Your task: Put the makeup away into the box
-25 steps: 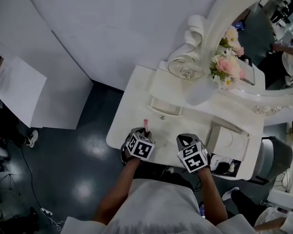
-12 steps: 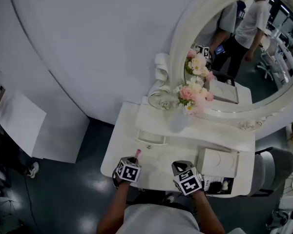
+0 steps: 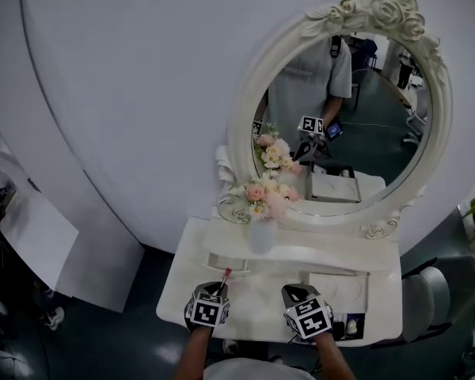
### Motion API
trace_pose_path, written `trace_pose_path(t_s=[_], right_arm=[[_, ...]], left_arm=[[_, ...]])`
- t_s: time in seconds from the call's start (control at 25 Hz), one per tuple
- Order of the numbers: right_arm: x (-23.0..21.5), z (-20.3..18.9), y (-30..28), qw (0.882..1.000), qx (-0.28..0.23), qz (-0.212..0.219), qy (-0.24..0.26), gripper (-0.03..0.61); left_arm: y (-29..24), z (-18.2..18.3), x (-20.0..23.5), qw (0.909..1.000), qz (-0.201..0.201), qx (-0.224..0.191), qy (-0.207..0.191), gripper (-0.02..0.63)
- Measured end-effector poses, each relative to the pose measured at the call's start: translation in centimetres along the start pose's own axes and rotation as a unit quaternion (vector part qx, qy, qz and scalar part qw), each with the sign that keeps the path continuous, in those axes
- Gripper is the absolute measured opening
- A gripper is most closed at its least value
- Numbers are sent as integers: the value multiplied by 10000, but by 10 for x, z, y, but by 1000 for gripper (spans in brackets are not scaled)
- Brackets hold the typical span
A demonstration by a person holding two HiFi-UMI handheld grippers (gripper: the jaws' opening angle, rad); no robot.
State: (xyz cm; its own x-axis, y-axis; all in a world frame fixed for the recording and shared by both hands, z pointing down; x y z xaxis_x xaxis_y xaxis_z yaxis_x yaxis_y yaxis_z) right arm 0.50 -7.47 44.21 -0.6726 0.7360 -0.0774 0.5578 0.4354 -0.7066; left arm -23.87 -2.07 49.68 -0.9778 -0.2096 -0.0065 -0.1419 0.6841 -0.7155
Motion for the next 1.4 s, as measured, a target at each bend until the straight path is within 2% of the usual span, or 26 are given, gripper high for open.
trace_pose_path(t_s=[0.16,0.28,0.48,0.84,1.04,1.4], right_arm=[[-18,3,30,9991,-302,-276,-115,3],[-34,-10,55,9978,-417,-474,-217,3],[-56,-39,93,9948,-483,-760,-486,3],[-91,-98,149,9861,-446,-1314,-916,3],[-110,-129,173,9802,-400,-1570,-1143,3],[-139,-170,192,9679,-307,-1940,-1565,3]], left_arm=[[11,40,-33,9982,-233,-394,-383,60],[17,61,-69,9952,-458,-594,-623,60],[31,87,-130,9852,-846,-829,-1243,60],[25,106,-226,9591,-1722,-988,-2016,60],[11,112,-272,9438,-2110,-938,-2363,60],[-19,123,-343,9105,-2826,-723,-2933,60]])
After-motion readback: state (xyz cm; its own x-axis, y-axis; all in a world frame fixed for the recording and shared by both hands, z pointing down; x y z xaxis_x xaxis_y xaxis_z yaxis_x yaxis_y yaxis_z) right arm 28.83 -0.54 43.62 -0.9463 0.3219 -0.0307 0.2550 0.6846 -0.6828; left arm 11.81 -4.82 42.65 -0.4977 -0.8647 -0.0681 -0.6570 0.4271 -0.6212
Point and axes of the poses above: the fingertips, and each gripper's own axes: y backward along the fingers, x to its left, z out of its top, the point moved 9 cm from there along y, backward along the fingers, and after that the axes turned 6 degrees about -y, right-handed, at the moved point
